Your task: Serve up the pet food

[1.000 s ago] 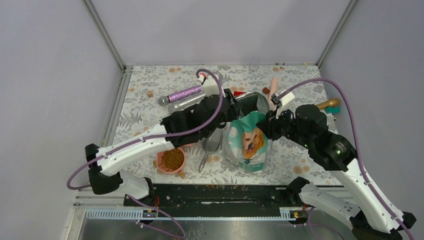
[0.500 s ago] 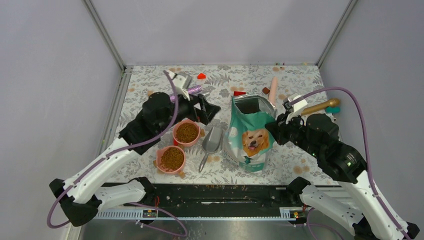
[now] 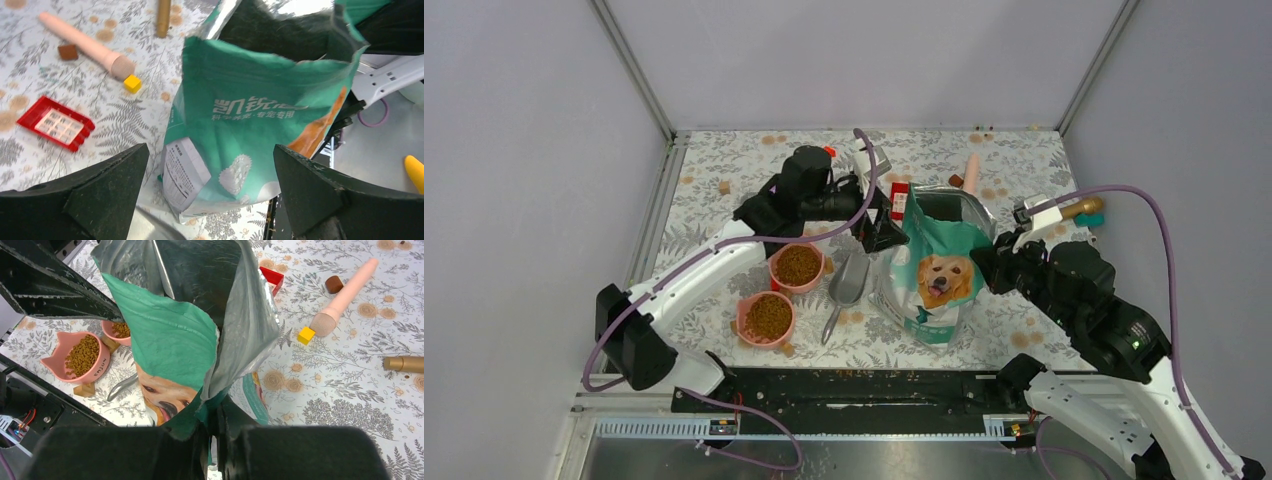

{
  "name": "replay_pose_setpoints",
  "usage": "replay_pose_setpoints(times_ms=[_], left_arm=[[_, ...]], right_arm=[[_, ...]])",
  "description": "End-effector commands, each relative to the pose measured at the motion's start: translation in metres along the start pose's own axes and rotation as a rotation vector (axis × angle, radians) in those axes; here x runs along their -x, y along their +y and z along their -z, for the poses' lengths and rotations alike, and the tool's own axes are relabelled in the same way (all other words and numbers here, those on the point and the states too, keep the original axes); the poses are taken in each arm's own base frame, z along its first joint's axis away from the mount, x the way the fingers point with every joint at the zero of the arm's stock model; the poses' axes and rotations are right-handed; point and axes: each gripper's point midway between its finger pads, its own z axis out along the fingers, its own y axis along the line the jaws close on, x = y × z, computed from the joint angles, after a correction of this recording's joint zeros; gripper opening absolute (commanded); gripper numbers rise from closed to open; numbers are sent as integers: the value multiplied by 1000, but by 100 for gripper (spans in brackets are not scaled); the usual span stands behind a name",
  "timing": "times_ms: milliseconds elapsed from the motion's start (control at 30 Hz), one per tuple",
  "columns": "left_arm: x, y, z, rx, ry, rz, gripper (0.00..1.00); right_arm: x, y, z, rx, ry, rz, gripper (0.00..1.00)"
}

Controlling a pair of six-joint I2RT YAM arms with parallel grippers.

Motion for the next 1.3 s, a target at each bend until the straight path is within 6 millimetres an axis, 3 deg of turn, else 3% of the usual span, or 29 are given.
replay_pose_setpoints(times_ms=[0,167,700,767,900,933,1133,1267], left_arm=[[45,-20,-2,-176,-99,-154,97],[48,-7,-10,-208,-84,-215,97],[54,-21,-38,-459,-86,-225,93],[54,-24,-37,-485,-87,-224,77],[55,-26,-33,-463,-81,-165,12],[55,-25,-32,-435,-83,-141,3],[52,-14,-14,-218,-126,-13,0],[48,-24,4,-93,-159,74,0]], right_arm=[[33,-1,8,-16,-133,-35,5],[33,9,9,41,-125,-35,4],[30,13,10,66,-118,-39,1],[27,7,10,36,-111,-40,0],[24,-9,7,-58,-101,-42,0],[25,-12,7,-72,-104,-39,0],[41,-45,14,-262,-147,11,0],[61,-63,16,-380,-185,67,0]])
